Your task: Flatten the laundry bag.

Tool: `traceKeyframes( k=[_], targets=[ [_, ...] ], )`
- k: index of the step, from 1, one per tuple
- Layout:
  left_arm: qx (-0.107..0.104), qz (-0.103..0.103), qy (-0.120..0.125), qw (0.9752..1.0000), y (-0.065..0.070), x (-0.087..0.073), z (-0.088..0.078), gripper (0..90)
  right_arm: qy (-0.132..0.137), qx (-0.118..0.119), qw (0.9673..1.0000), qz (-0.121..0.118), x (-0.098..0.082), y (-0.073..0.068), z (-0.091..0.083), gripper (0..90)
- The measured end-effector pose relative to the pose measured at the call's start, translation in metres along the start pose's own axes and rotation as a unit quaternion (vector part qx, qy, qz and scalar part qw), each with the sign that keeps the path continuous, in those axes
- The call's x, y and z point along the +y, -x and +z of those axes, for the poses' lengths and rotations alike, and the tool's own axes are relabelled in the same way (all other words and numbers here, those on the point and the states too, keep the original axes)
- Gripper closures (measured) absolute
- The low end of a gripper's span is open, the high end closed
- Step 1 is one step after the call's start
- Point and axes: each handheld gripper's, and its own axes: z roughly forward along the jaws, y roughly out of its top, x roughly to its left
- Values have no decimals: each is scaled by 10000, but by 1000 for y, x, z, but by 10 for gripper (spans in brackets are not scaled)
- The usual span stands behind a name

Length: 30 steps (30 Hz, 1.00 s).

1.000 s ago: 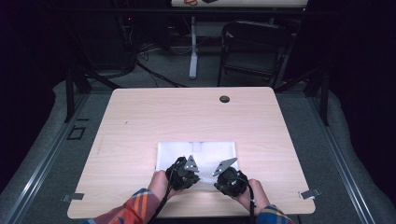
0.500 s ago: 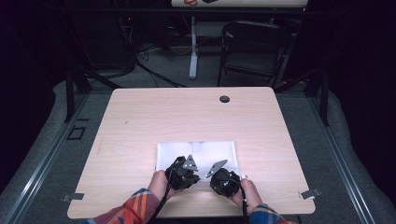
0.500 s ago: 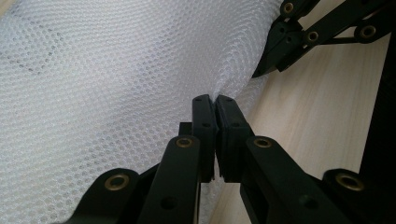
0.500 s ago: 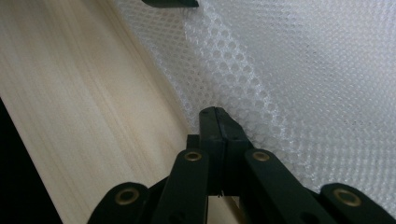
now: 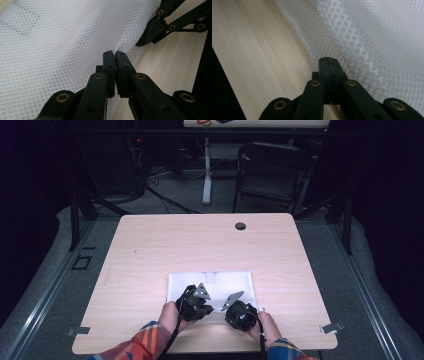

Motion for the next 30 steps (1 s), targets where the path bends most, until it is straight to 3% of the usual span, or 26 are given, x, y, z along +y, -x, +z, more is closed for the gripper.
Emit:
traceKeyframes(
  k=[4, 9, 17, 23, 30],
  targets=[
    [63, 18, 1, 10000, -3, 1, -2, 872, -30, 17, 10000, -12, 0, 0, 0, 900],
    [40, -79, 169, 9998, -5, 5, -6, 872, -66, 47, 10000, -24, 1, 0, -1, 900],
    [62, -77, 99, 9999, -9, 8, -10, 872, -124, 110, 9998, -68, 1, -1, -1, 900],
    [117, -192, 209, 9995, -12, 11, -15, 872, -132, 121, 9998, -89, 1, -2, -1, 900],
    [195, -149, 233, 9994, -17, 16, -18, 876, -207, 137, 9996, -140, 1, -3, -2, 900]
  ],
)
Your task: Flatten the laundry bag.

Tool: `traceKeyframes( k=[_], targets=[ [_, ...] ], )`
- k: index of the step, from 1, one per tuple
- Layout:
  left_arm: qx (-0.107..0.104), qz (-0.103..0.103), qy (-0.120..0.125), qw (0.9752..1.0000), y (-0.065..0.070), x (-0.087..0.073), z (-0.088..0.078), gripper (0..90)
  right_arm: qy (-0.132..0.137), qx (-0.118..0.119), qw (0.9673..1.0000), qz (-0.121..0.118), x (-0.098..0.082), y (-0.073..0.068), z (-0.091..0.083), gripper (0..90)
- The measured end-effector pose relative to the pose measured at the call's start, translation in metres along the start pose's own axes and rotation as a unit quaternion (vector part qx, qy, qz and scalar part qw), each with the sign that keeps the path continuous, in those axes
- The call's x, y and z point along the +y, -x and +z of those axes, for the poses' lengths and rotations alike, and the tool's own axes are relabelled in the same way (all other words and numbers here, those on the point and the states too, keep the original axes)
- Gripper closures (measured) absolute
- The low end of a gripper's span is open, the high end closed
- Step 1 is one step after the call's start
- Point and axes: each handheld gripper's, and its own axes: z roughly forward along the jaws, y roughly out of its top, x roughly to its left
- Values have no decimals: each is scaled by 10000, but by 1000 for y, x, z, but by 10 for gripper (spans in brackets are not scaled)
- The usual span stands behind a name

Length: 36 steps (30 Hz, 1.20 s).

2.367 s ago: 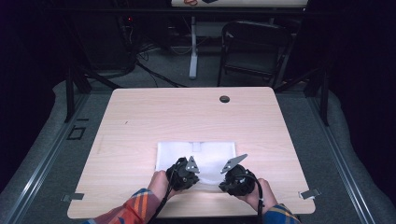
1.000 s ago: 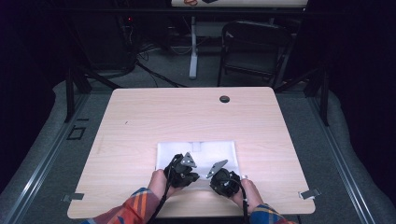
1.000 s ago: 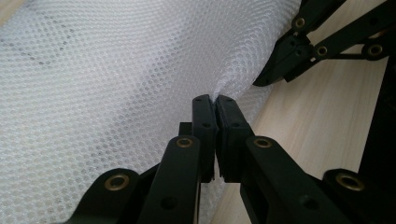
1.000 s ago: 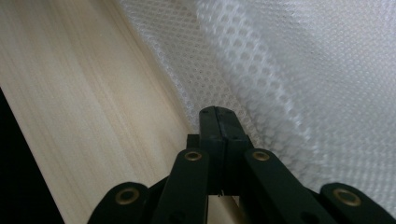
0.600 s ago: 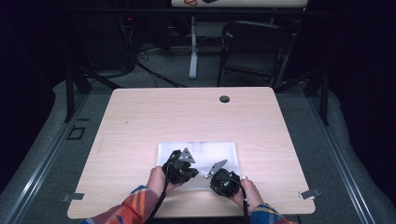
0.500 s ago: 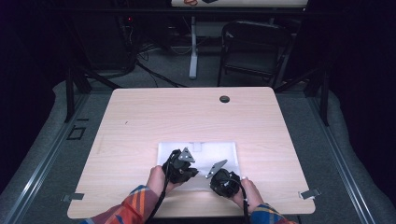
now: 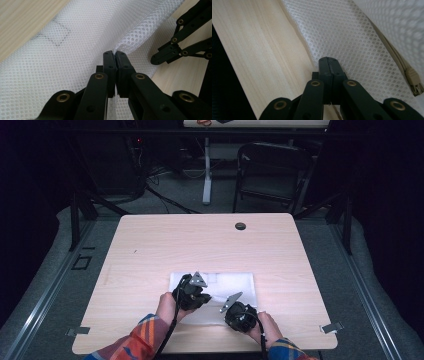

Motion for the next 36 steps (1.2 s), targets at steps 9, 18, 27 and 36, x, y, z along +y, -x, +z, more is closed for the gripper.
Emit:
traceKeyframes(
  k=[9, 18, 27, 36],
  targets=[
    [-4, -8, -30, 10000, -4, 5, -3, 875, -9, 9, 10000, -33, -1, -1, 0, 900],
    [122, -33, 44, 9999, -8, 9, -9, 876, -30, 47, 10000, -47, -2, -2, -1, 900],
    [157, -1, 122, 9998, -13, 16, -15, 877, -71, 46, 10000, -40, -2, -3, -2, 900],
    [316, 83, 136, 9994, -21, 30, -25, 878, -136, 118, 9998, -66, -3, -4, -3, 900]
  ],
)
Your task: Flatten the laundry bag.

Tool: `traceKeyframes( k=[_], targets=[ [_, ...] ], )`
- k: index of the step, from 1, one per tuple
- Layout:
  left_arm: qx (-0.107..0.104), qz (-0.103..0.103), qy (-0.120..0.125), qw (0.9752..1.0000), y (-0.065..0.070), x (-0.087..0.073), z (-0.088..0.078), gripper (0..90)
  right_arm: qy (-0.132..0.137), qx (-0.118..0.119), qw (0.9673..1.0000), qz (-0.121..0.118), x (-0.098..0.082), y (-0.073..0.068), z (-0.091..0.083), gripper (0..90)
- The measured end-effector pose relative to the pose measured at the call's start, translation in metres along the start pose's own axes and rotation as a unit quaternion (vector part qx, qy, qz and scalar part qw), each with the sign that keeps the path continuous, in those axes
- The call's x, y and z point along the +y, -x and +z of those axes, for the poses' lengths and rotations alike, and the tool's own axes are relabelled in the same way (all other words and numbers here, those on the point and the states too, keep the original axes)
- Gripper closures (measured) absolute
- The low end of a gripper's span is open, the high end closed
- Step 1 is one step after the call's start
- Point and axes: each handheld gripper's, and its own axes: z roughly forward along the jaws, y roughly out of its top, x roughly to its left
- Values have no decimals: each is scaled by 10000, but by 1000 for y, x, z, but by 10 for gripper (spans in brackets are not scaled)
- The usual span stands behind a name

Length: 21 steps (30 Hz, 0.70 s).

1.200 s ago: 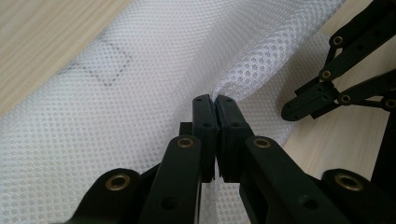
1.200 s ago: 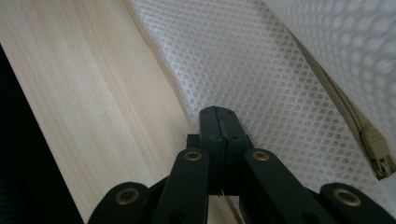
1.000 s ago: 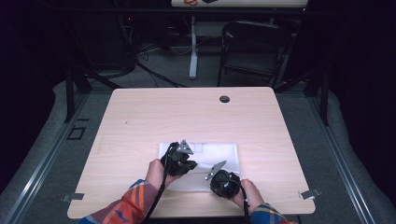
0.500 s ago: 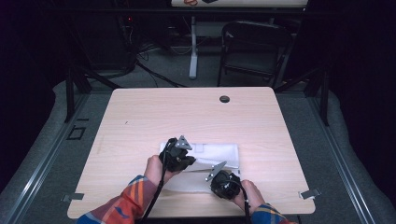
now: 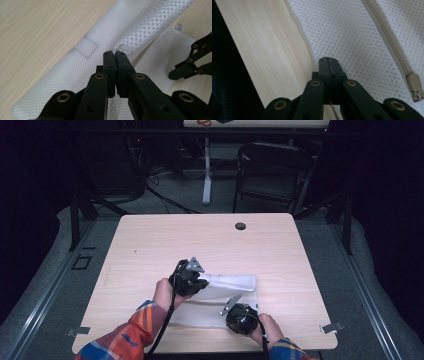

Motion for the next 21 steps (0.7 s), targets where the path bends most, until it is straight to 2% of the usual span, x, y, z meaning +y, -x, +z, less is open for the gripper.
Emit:
traceKeyframes(
  k=[10, 13, 21],
  targets=[
    [216, 183, -49, 9996, -12, 19, -8, 880, 30, 146, 9999, 59, -1, 0, 0, 900],
    [274, 132, 7, 9995, -15, 24, -10, 880, -15, 154, 9999, 34, -1, 0, -1, 900],
    [462, 240, 29, 9986, -22, 38, -16, 880, -76, 197, 9998, 3, -2, -1, -2, 900]
  ],
)
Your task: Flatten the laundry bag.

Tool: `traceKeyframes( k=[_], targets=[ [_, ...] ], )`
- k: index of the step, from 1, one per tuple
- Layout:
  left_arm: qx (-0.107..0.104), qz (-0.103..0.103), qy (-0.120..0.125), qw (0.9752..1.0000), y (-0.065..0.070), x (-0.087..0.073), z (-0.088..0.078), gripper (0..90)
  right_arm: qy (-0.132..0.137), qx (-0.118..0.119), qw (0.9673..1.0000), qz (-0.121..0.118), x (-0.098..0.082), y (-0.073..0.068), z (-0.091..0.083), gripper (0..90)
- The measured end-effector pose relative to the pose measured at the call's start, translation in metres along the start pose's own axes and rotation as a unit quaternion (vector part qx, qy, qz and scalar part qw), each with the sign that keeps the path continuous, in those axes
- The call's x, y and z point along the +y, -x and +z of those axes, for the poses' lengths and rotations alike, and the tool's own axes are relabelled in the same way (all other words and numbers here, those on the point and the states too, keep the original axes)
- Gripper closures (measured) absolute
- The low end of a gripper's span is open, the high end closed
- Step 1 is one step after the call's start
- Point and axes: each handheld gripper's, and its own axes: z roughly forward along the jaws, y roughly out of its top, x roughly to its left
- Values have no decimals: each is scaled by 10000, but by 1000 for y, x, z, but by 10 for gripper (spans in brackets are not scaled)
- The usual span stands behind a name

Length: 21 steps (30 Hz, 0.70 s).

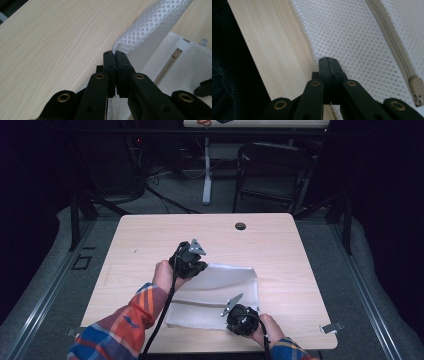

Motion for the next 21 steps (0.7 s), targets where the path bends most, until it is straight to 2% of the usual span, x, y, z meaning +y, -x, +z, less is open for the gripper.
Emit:
traceKeyframes(
  k=[1, 3, 5, 10, 11, 14, 21],
  targets=[
    [8, -7, 14, 10000, -1, 2, -1, 880, -97, 38, 9999, -71, 0, 1, -1, 900],
    [51, 17, 13, 10000, -3, 6, -1, 880, -100, 54, 9999, -30, 0, 0, -1, 900],
    [-39, -24, 7, 10000, -7, 8, 0, 880, -122, 38, 9999, -58, 0, 0, -1, 900],
    [-2, -91, -35, 10000, -16, 10, 2, 880, -189, 167, 9996, -84, -2, 0, -3, 900],
    [22, -98, -24, 9999, -16, 11, 2, 880, -54, 212, 9998, 7, -3, -2, -1, 900],
    [61, -95, -39, 9999, -18, 12, 2, 880, -153, 212, 9996, -77, -2, 0, -2, 900],
    [171, -98, -36, 9998, -23, 16, 1, 880, -127, 297, 9995, -27, -4, -1, -2, 900]
  ],
)
